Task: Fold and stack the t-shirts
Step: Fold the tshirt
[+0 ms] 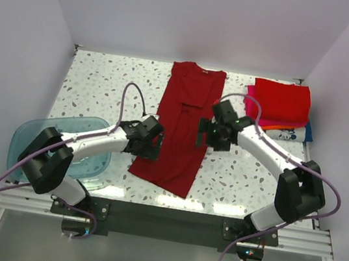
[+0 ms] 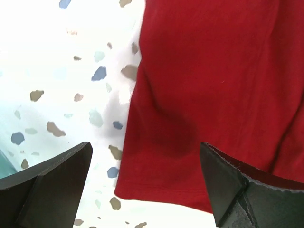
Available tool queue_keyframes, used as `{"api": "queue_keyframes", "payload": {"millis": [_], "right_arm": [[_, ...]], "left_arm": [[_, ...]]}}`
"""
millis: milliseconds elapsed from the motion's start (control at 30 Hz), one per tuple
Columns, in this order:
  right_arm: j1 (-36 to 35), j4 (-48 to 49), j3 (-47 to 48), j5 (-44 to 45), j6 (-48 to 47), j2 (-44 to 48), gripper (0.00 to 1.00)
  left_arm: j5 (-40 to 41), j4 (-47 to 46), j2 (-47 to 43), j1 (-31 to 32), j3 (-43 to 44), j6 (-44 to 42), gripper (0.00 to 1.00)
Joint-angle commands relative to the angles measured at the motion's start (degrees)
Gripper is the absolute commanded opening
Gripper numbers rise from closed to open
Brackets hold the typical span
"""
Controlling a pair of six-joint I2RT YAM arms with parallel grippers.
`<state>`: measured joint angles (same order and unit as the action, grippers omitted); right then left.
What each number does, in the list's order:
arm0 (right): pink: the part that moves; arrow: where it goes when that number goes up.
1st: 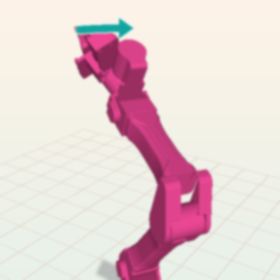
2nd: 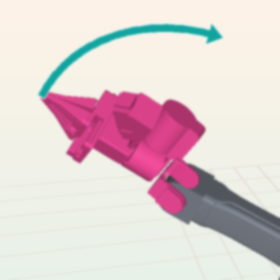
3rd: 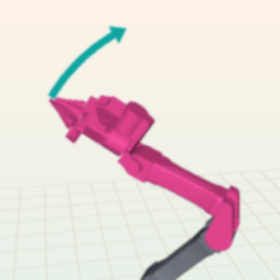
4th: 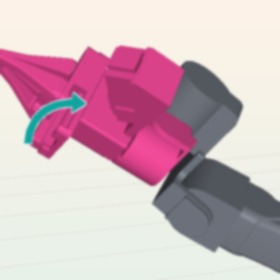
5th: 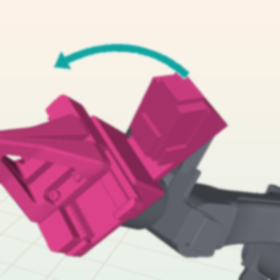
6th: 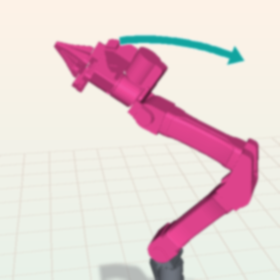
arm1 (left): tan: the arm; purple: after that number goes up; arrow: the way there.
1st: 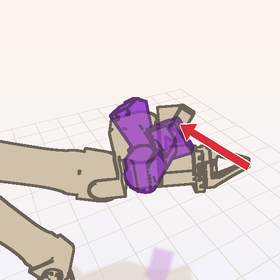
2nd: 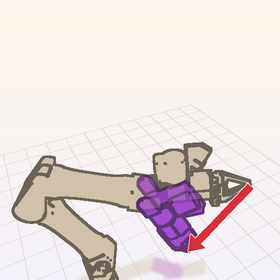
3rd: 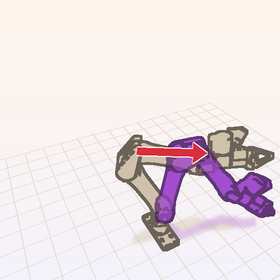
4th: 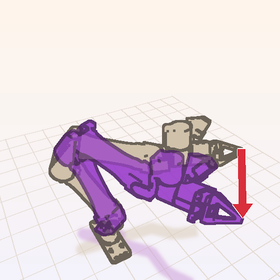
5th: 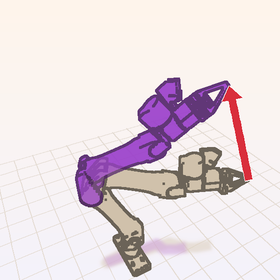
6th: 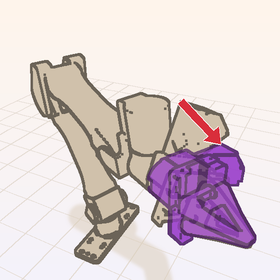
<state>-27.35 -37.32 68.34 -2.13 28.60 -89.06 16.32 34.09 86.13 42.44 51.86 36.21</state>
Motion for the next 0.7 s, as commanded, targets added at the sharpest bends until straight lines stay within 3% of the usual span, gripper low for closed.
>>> {"api": "queue_keyframes", "payload": {"millis": [0, 300, 500, 667], "right_arm": [[-6.29, -3.54, -7.33, 1.07, 6.1, 2.21, 0.82], [-17.55, -4.25, -14.81, 0.03, 13.58, 4.77, 0.77], [-24.23, 1.36, -19.46, -3.84, 19.9, 4.51, 0.74], [-27.84, 0.4, -17.71, -2.26, 20.26, 2.31, 0.69]], "left_arm": [[1.35, -1.13, -4.21, -0.16, -2.02, 0.0, 1.0], [0.47, 1.33, -7.2, -0.16, -6.5, 2.64, 1.0], [0.3, 2.12, -10.01, -0.16, -9.84, 4.31, 1.0], [-0.06, 2.56, -12.03, -0.07, -10.81, 5.01, 0.98]]}}
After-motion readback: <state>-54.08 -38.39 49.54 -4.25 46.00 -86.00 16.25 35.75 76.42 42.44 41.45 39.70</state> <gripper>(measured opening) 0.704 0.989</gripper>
